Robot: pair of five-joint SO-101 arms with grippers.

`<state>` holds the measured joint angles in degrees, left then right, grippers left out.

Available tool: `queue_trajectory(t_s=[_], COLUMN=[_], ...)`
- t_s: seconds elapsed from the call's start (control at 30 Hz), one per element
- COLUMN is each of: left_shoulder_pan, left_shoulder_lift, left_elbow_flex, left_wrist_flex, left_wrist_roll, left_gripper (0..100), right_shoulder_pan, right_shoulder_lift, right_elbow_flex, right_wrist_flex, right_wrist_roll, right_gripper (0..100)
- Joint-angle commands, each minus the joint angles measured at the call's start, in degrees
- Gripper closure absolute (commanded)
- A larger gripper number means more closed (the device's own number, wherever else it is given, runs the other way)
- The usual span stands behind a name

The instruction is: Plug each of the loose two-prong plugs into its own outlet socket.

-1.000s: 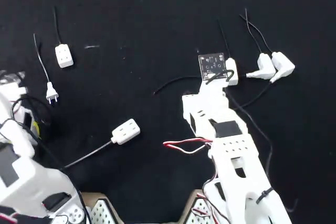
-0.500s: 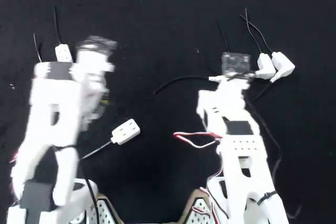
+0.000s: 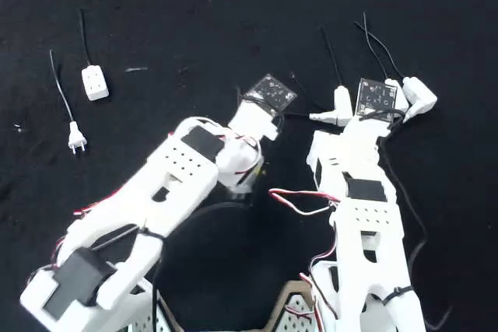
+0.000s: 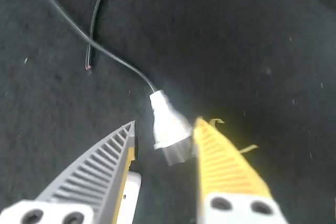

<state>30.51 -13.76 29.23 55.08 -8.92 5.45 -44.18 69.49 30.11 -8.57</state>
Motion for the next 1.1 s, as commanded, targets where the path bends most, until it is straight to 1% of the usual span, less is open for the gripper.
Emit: queue_trajectory(t_s=[0.0,0.1,0.27,0.33,0.37,0.53,0.6,0.67,0.77,0.83,0.87,0.93,1.07], left_shoulder_pan=[0.4,-0.7,-7.8,-11.7,-13.9,-23.1,-25.7,-28.5,-34.0,-37.3,-38.6,-40.7,-41.8], left_shoulder_lift=[2.8,3.2,-3.2,-5.6,-6.5,-12.3,-14.9,-17.6,-21.5,-23.9,-25.1,-27.2,-29.8], left_elbow_flex=[-0.2,-2.0,-8.7,-8.6,-8.4,0.5,5.7,11.1,18.6,22.8,24.5,27.3,32.1], left_wrist_flex=[-7.7,-6.9,8.6,12.8,14.5,15.5,15.3,13.5,9.1,6.4,5.6,4.7,4.8], left_wrist_roll=[3.2,4.0,1.8,-1.8,-3.9,-9.5,-11.8,-13.2,-13.3,-13.3,-13.3,-13.2,-10.8], left_gripper=[79,79,79,79,79,79,79,79,79,79,79,79,79], right_shoulder_pan=[1.0,0.9,0.8,0.9,1.1,0.9,0.9,0.5,-2.5,-4.9,-6.4,-8.7,-12.2], right_shoulder_lift=[-2.3,-2.3,-2.3,-2.3,-2.3,-2.3,-2.1,-1.8,-1.7,-1.7,-1.7,-1.8,-1.8], right_elbow_flex=[-3.1,-3.0,-3.2,-4.4,-5.8,-15.6,-20.3,-22.8,-21.5,-18.7,-17.4,-14.8,-10.5], right_wrist_flex=[-1.6,-1.6,-1.3,-0.8,0.6,10.4,13.5,15.5,17.2,18.2,18.5,18.7,18.8], right_wrist_roll=[-0.5,-0.5,-0.1,0.4,2.1,10.0,16.4,26.2,42.5,50.5,53.4,56.4,59.0], right_gripper=[85.4,85.4,85.1,85.1,85.1,85.0,85.0,85.0,85.0,85.0,85.0,85.0,85.0])
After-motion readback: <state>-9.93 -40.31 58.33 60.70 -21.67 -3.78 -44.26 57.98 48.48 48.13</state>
